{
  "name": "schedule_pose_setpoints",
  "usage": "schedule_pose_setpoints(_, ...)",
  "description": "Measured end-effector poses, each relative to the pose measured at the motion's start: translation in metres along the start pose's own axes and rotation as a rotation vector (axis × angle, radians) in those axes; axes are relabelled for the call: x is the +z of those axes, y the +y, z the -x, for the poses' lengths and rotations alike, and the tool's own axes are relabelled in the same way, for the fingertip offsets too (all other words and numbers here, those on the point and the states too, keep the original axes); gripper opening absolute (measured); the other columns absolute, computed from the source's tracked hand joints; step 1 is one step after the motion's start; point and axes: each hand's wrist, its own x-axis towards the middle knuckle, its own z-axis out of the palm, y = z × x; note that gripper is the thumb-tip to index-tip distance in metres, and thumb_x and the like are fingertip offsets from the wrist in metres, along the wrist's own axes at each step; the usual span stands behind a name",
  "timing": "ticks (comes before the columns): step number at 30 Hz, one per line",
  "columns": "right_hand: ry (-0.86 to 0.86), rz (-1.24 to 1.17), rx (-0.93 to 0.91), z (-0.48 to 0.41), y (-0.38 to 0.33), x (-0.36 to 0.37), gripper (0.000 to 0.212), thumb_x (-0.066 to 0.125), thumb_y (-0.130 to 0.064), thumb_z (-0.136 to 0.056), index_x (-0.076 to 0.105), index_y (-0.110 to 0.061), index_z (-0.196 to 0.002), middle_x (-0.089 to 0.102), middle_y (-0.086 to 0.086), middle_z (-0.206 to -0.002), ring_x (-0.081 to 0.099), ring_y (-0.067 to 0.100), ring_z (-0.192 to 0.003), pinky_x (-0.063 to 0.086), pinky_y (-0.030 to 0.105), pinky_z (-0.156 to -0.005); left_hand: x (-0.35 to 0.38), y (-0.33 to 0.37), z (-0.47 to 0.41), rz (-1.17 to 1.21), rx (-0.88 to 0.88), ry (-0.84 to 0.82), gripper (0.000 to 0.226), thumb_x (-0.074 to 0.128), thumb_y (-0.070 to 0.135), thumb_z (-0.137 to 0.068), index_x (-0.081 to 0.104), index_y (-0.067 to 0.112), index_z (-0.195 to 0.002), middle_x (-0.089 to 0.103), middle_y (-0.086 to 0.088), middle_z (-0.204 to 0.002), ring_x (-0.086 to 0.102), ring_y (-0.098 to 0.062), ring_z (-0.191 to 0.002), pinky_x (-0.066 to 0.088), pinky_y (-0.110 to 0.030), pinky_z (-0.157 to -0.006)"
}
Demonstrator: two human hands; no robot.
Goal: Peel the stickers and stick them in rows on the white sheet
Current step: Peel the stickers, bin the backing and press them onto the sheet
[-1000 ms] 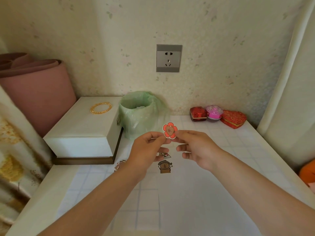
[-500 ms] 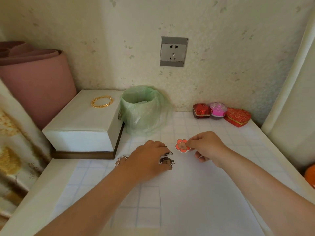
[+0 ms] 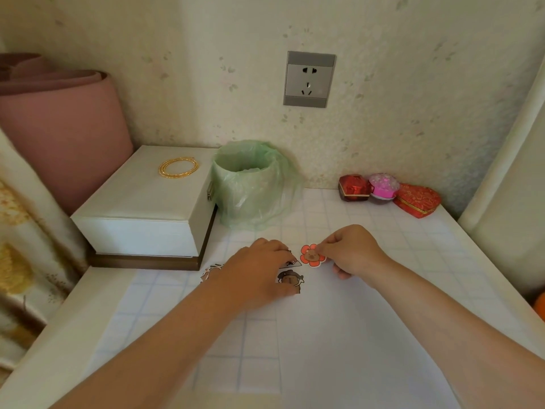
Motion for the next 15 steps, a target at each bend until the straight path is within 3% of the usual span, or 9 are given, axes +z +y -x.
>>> schedule_pose_setpoints(6, 0.033, 0.053, -0.005, 0.0008, -0.0015, 0.0021, 0.015, 0.073, -0.021, -0.087, 0.075, -0.012, -0.076, 0.065, 0.008, -0.055, 0.055, 0.02, -0.043, 0.052, 0.03, -0.05, 0.0009, -0.0011, -0.0008, -0.002, 0.009, 0.013, 0.055, 0.061, 0.057, -0.088, 0.052, 0.035, -0.137, 0.046, 0.017, -0.14, 0.039, -0.011, -0.127, 0.043, -0.037, -0.101)
schedule_pose_setpoints(15, 0.057, 0.121, -0.008, 0.0032, -0.0065, 0.0044, 0.02, 0.077, -0.023, -0.083, 0.072, -0.017, -0.065, 0.06, -0.005, -0.047, 0.052, 0.019, -0.043, 0.051, 0.03, -0.052, -0.0004, 0.0013, -0.0016, -0.008, 0.0, 0.007, 0.054, 0.061, 0.055, -0.088, 0.052, 0.034, -0.137, 0.046, 0.016, -0.139, 0.039, -0.012, -0.127, 0.042, -0.037, -0.102)
